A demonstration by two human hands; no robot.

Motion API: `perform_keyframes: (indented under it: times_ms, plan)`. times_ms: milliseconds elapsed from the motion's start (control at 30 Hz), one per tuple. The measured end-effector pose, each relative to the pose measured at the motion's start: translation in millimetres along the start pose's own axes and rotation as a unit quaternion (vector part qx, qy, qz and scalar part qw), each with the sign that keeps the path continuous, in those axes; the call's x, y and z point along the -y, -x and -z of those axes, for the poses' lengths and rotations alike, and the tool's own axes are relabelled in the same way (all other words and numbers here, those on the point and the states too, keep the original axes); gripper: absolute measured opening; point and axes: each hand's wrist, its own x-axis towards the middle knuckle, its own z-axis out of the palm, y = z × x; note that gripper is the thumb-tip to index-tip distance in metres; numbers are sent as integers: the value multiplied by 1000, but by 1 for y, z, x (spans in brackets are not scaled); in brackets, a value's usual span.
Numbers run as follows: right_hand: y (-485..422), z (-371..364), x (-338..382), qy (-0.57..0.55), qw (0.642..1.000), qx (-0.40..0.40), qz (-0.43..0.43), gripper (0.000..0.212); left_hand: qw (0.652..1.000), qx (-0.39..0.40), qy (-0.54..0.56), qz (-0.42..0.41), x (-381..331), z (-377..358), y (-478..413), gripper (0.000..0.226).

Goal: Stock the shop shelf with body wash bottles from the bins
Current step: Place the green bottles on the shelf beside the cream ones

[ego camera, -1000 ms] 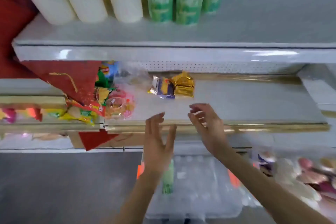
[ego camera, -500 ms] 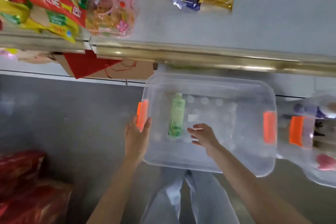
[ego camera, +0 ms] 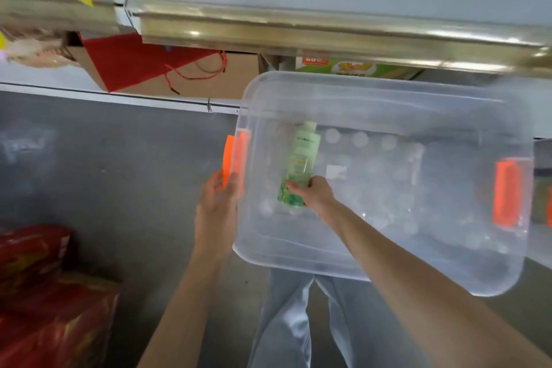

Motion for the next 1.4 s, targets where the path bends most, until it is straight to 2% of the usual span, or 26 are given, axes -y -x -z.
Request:
perform_keyframes:
  times_ms: [67,233,300,400,500,600,700,767,833,900,967,1033,1267,1400]
  plan:
    - [3,3,0,-15,999,30,-2,48,1000,-7,-9,-2,-2,5,7,34]
    - [53,30,18,-44,981,186,-14,29,994,-55,-86,-43,-8,18,35,35]
    - [87,41,25,-29,978,209,7,24,992,-49,-99,-67,-17,24,51,34]
    - [144,61,39,7,974,222,49,25,995,31,-70,-66,-35,29,80,26]
    - [206,83,60,27,968,227,102,13,989,137,-16,-55,-60,33,115,18]
    - [266,103,82,27,962,205,177,15,973,220,55,-35,-102,41,155,20]
    - [315,124,107,35,955,161,248,21,960,247,122,-48,-142,57,189,20]
    - [345,141,126,31,949,126,287,32,946,272,161,-74,-173,66,207,31]
    - [373,160,147,25,936,93,338,37,929,305,166,-128,-207,73,226,37]
    - [405,178,168,19,920,51,389,27,910,325,170,-193,-243,78,246,35]
    - [435,196,185,15,903,-15,429,41,891,342,170,-247,-277,82,265,38]
    - [455,214,200,-4,886,-49,462,49,878,356,170,-272,-307,83,278,41]
    - [503,256,246,-29,830,-119,544,40,837,375,134,-375,-389,80,309,46]
    - [507,269,272,-62,816,-149,555,35,839,354,142,-389,-422,85,311,42]
